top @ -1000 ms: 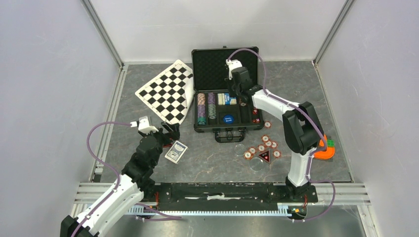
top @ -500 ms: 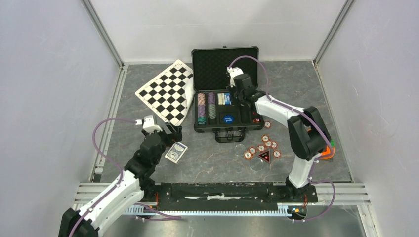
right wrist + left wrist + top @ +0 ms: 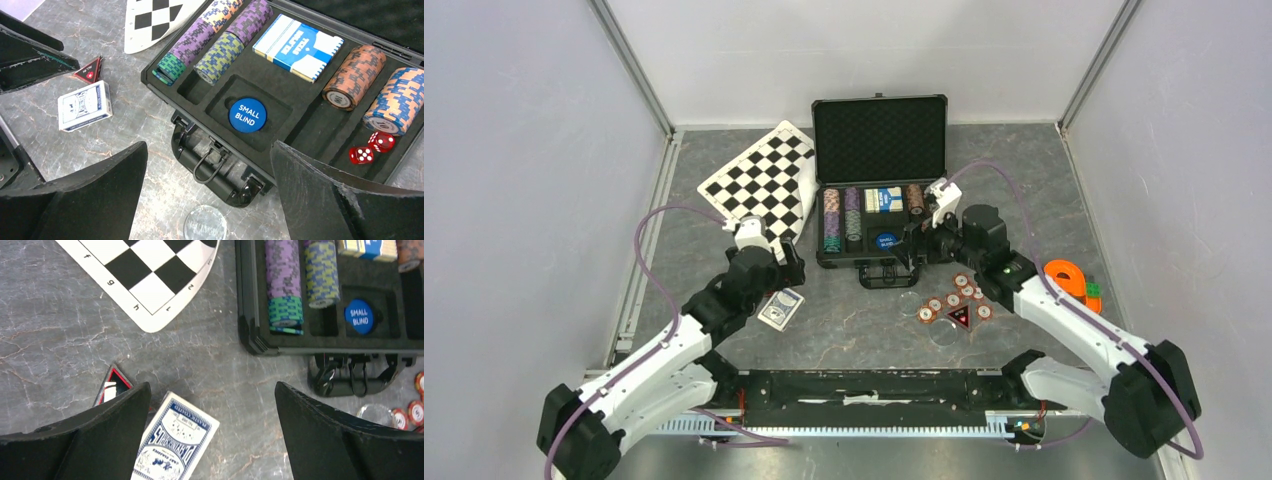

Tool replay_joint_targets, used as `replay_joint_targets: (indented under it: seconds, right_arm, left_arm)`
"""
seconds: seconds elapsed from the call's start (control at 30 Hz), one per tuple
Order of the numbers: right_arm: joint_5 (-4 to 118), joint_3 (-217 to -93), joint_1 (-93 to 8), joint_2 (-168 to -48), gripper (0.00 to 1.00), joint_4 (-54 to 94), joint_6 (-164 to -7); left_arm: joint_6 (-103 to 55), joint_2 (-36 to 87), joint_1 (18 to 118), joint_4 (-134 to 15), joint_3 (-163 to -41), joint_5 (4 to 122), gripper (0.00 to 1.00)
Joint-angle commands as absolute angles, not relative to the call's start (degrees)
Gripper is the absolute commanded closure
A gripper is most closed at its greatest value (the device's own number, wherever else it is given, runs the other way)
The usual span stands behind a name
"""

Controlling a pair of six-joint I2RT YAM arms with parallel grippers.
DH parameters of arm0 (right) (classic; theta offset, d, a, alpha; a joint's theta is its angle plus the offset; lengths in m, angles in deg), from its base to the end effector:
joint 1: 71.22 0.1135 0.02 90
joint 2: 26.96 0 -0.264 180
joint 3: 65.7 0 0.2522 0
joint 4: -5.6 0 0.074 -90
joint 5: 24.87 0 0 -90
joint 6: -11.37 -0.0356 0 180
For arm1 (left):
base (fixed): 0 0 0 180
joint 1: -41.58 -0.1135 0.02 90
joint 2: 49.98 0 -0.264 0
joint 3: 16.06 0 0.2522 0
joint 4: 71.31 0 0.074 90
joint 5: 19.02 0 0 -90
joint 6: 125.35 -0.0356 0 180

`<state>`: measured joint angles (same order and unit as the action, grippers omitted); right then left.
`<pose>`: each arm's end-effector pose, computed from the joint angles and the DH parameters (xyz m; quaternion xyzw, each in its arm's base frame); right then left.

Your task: Pack up texas hold em set

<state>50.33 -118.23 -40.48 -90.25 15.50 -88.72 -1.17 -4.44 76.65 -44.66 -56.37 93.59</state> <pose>0.2107 0.1359 0.2640 -0.2183 0.7893 0.2960 0.4917 0.1527 -0.0905 0.2225 -0.0886 0.8579 -0.1296 0.4893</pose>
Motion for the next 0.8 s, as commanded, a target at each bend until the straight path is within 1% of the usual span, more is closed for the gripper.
replay_joint_targets:
  seconds: [0.0, 0.13, 0.27, 0.4, 0.5, 0.63, 0.77]
  right_arm:
    - [48.55, -115.90, -40.48, -84.79, 0.02, 15.31, -88.38]
    - [46.52, -115.24, -40.47, -81.96, 0.02, 15.59, -88.60]
    - [44.91, -115.86, -40.51, -78.89, 0.02, 18.01, -87.87]
    - [44.30, -115.92, -40.47, -75.49, 0.02, 20.41, -86.68]
    - [43.79, -116.30, -40.51, -73.56, 0.02, 22.22, -85.84]
    - [43.12, -116.90, -40.49, -72.15, 0.02, 23.18, -85.17]
    - [42.37, -116.91, -40.50, -71.39, 0.02, 23.27, -85.08]
  left_arm:
    - [-1.19, -2.78, 80.01, -31.94, -61.91, 96.49, 0.00]
    - [-1.78, 3.95, 80.49, -24.73, -67.10, 94.42, 0.00]
    - [-2.18, 10.39, 80.51, -15.65, -72.84, 96.37, 0.00]
    - [-5.24, 14.60, 80.51, -13.38, -75.71, 89.00, 0.00]
    - [-9.60, 21.34, 80.56, -11.50, -78.22, 82.77, 0.00]
    - [-13.21, 31.12, 80.21, -9.61, -82.02, 83.00, 0.00]
    - [-14.85, 34.56, 77.95, -10.41, -82.55, 80.14, 0.00]
